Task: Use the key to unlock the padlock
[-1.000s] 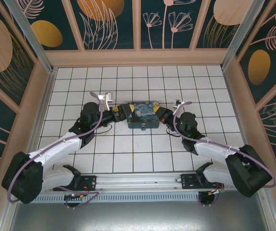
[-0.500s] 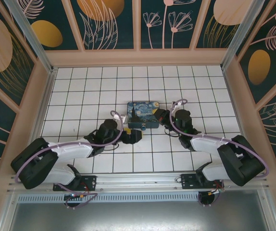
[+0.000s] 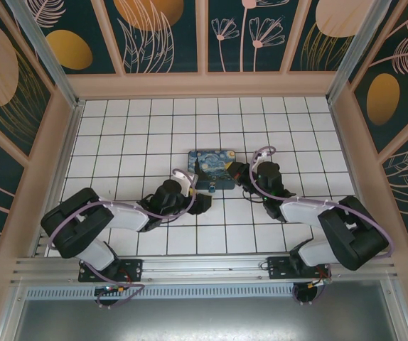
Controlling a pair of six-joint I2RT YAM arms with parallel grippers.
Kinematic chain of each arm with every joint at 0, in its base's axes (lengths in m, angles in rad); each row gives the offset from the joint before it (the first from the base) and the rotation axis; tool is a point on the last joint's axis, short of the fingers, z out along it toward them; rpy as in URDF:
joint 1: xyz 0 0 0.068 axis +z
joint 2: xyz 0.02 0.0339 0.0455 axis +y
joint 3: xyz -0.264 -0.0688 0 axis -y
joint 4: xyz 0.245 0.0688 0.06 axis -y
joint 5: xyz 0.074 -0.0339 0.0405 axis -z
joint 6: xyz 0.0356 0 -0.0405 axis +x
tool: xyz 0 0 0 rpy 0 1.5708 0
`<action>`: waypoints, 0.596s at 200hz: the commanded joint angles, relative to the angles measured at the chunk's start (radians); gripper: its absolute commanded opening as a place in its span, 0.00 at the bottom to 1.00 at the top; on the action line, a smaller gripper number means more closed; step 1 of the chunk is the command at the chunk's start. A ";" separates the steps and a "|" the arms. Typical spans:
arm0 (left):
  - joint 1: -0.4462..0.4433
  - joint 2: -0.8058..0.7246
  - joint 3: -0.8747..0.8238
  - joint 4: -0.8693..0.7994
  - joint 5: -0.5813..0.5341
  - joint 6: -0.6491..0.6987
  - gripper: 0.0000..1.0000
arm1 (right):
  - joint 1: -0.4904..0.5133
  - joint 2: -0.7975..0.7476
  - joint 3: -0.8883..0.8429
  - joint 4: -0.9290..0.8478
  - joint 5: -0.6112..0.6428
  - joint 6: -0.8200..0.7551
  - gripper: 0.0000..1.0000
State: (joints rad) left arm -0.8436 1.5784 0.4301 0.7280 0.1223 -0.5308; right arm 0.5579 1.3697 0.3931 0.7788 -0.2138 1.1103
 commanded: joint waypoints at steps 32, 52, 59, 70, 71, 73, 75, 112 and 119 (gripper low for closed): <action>-0.006 0.086 0.021 0.132 0.042 0.038 0.78 | -0.005 0.042 0.041 0.035 -0.005 0.006 0.00; -0.005 0.112 0.038 0.135 0.039 0.054 0.78 | -0.004 0.057 0.043 0.042 -0.007 0.010 0.00; -0.006 0.118 0.039 0.141 0.035 0.057 0.78 | -0.005 0.061 0.042 0.042 -0.006 0.012 0.00; -0.006 0.129 0.038 0.159 0.033 0.061 0.79 | -0.006 0.065 0.041 0.042 -0.006 0.013 0.00; -0.006 0.129 0.038 0.160 0.033 0.061 0.79 | -0.005 0.066 0.040 0.041 -0.006 0.013 0.00; -0.006 0.129 0.038 0.162 0.032 0.061 0.79 | -0.005 0.065 0.040 0.039 -0.006 0.013 0.00; -0.006 0.130 0.038 0.163 0.030 0.063 0.79 | -0.006 0.065 0.040 0.041 -0.006 0.012 0.00; -0.006 0.193 0.065 0.195 0.035 0.067 0.80 | -0.005 0.072 0.046 0.021 -0.001 0.003 0.00; -0.006 0.202 0.068 0.197 0.034 0.069 0.80 | -0.005 0.073 0.045 0.020 0.001 0.003 0.00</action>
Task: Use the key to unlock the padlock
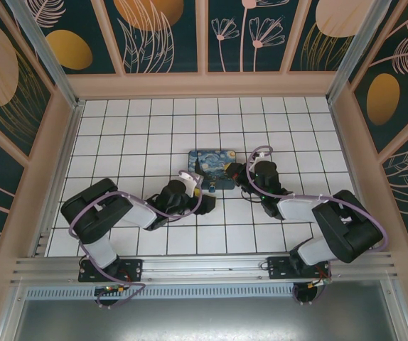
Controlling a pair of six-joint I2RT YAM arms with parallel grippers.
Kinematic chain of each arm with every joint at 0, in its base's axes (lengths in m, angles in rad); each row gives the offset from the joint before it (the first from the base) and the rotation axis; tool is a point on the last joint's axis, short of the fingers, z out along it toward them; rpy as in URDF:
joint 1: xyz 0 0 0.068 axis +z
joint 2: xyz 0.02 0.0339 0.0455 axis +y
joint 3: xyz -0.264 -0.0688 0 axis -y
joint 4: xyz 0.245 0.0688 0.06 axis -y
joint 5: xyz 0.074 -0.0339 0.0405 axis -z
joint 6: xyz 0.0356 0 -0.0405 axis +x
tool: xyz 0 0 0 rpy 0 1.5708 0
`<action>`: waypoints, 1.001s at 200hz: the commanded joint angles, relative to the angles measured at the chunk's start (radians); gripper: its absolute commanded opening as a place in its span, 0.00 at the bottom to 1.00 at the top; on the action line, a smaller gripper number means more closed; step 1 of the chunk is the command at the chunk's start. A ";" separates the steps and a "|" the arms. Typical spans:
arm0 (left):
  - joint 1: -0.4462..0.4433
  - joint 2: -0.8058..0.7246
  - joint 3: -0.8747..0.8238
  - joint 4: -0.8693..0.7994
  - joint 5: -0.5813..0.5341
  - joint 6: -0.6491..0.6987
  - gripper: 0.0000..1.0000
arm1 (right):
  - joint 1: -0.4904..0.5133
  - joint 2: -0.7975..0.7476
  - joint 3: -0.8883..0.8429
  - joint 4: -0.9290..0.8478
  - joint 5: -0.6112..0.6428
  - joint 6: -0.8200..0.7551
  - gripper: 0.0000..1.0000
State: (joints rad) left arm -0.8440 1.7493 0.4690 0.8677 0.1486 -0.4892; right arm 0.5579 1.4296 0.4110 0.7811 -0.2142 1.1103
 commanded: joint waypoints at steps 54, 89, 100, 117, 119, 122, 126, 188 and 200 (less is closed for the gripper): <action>-0.006 0.080 0.061 0.070 0.006 0.050 0.80 | -0.005 0.029 0.015 0.037 0.006 0.010 0.00; -0.006 0.115 0.096 0.070 0.027 0.053 0.80 | -0.005 0.049 0.020 0.043 -0.001 0.006 0.00; -0.005 0.126 0.109 0.073 0.032 0.051 0.80 | -0.006 0.057 0.020 0.047 -0.003 0.005 0.00; -0.005 0.142 0.131 0.070 0.041 0.053 0.81 | -0.006 0.067 0.020 0.053 -0.007 0.006 0.00; -0.005 0.143 0.134 0.069 0.044 0.054 0.81 | -0.006 0.069 0.020 0.053 -0.007 0.006 0.00; -0.005 0.145 0.139 0.069 0.047 0.055 0.81 | -0.005 0.070 0.020 0.055 -0.008 0.006 0.00; -0.006 0.150 0.142 0.069 0.051 0.054 0.81 | -0.006 0.072 0.020 0.057 -0.008 0.006 0.00; -0.006 0.180 0.180 0.065 0.084 0.072 0.82 | -0.035 0.099 0.032 0.064 -0.020 0.005 0.00; -0.006 0.179 0.183 0.068 0.083 0.070 0.82 | -0.036 0.106 0.034 0.070 -0.023 0.006 0.00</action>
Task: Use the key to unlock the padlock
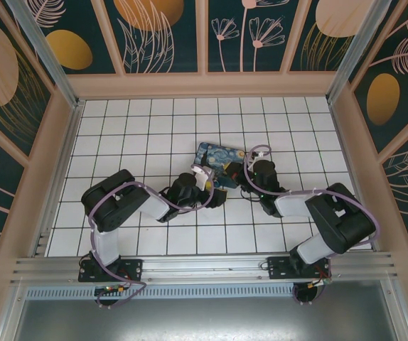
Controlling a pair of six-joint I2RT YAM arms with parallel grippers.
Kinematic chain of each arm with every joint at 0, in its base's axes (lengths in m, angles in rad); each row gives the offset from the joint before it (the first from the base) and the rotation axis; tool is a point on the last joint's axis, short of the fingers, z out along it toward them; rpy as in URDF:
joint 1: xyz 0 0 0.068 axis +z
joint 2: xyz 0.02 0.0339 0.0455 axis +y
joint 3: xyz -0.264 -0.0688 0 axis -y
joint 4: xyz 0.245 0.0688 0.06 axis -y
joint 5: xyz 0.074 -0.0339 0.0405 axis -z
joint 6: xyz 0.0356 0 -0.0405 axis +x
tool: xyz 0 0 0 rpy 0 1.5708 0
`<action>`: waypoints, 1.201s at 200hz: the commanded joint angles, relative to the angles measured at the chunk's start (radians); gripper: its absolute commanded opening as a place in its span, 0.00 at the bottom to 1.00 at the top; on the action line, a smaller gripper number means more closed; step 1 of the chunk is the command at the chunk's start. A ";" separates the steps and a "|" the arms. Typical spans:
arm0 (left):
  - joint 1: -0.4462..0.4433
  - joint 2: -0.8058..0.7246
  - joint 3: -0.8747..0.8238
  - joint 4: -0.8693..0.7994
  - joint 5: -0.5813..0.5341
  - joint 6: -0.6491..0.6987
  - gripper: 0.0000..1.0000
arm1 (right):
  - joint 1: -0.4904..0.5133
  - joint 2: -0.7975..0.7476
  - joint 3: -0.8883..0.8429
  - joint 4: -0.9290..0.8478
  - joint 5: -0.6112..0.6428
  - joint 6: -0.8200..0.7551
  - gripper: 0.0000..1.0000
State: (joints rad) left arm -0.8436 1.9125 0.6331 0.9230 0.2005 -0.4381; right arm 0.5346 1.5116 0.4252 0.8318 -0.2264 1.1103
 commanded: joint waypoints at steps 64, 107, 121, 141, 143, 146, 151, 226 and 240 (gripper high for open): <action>-0.006 0.047 0.056 -0.052 -0.067 0.044 0.85 | -0.013 0.029 0.017 0.030 -0.016 0.012 0.00; -0.006 0.025 0.046 0.019 0.062 0.019 0.81 | -0.013 0.026 0.013 0.026 -0.016 0.011 0.00; -0.006 0.000 0.031 0.059 0.095 -0.012 0.79 | -0.013 0.023 0.014 0.024 -0.017 0.010 0.00; -0.005 -0.022 0.025 0.077 0.115 -0.040 0.79 | -0.015 0.022 0.018 0.020 -0.017 0.006 0.00; -0.005 -0.023 0.025 0.078 0.117 -0.043 0.79 | -0.015 0.022 0.018 0.020 -0.019 0.006 0.00; -0.005 -0.022 0.027 0.078 0.117 -0.045 0.79 | -0.015 0.022 0.020 0.017 -0.018 0.005 0.00; -0.006 -0.019 0.032 0.073 0.117 -0.047 0.79 | -0.015 0.023 0.020 0.015 -0.018 0.005 0.00; 0.035 0.056 0.016 0.164 0.119 -0.154 0.78 | -0.015 0.019 0.015 0.018 -0.017 0.007 0.00; 0.043 0.061 0.014 0.185 0.136 -0.169 0.78 | -0.015 0.021 0.015 0.020 -0.018 0.008 0.00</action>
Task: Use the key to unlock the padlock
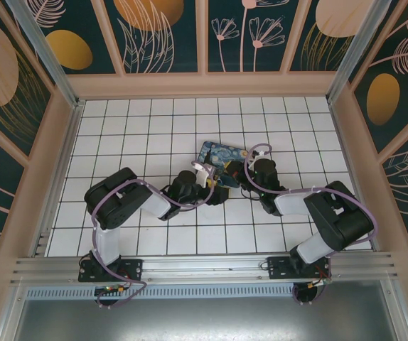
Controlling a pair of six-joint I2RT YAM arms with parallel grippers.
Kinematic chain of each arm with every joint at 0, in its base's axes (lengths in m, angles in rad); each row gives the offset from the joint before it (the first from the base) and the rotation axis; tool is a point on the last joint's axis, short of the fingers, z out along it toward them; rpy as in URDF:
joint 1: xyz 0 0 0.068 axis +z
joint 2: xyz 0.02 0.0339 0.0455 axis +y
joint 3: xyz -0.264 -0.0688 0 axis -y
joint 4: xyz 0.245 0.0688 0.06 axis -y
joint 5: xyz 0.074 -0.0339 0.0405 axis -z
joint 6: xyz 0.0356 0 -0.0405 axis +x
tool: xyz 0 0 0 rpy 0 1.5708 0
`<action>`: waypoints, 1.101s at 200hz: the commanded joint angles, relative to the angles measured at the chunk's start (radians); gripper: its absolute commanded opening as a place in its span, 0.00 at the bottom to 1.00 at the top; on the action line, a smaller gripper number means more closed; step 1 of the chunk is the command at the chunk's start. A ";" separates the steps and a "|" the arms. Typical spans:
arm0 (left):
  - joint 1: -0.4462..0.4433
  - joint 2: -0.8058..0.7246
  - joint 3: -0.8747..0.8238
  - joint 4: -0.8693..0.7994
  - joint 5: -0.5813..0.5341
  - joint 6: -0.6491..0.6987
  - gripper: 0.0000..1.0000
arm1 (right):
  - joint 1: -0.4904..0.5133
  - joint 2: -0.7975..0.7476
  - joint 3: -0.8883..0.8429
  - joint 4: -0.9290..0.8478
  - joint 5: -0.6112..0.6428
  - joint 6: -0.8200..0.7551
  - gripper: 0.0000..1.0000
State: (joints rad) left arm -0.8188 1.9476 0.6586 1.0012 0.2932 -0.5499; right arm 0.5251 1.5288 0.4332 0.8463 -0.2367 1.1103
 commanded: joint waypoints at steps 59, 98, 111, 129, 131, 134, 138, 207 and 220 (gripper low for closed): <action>0.026 0.049 0.011 0.081 0.051 -0.061 0.80 | -0.005 0.000 0.007 0.007 -0.007 0.008 0.00; 0.028 0.043 -0.017 0.160 0.095 -0.069 0.78 | -0.005 0.001 0.006 0.007 -0.010 0.009 0.00; 0.028 0.025 -0.039 0.200 0.104 -0.084 0.77 | -0.005 0.000 0.006 0.007 -0.009 0.009 0.00; 0.029 0.002 -0.060 0.236 0.114 -0.102 0.77 | -0.005 0.003 0.004 0.007 -0.010 0.006 0.00; 0.028 0.000 -0.063 0.241 0.115 -0.104 0.77 | -0.005 0.004 0.004 0.007 -0.010 0.006 0.00; 0.028 -0.003 -0.067 0.246 0.115 -0.106 0.77 | -0.005 0.005 0.004 0.008 -0.010 0.006 0.00; 0.028 -0.007 -0.073 0.253 0.114 -0.109 0.77 | -0.005 0.004 0.003 0.007 -0.010 0.006 0.00; 0.030 0.046 -0.054 0.251 0.064 -0.147 0.77 | -0.004 0.018 0.002 0.020 -0.010 0.014 0.00; 0.031 0.063 -0.041 0.226 0.051 -0.149 0.77 | -0.003 0.017 0.003 0.017 -0.010 0.014 0.00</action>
State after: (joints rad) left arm -0.7967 1.9728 0.5838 1.2293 0.3679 -0.6827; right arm 0.5251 1.5291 0.4332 0.8471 -0.2367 1.1137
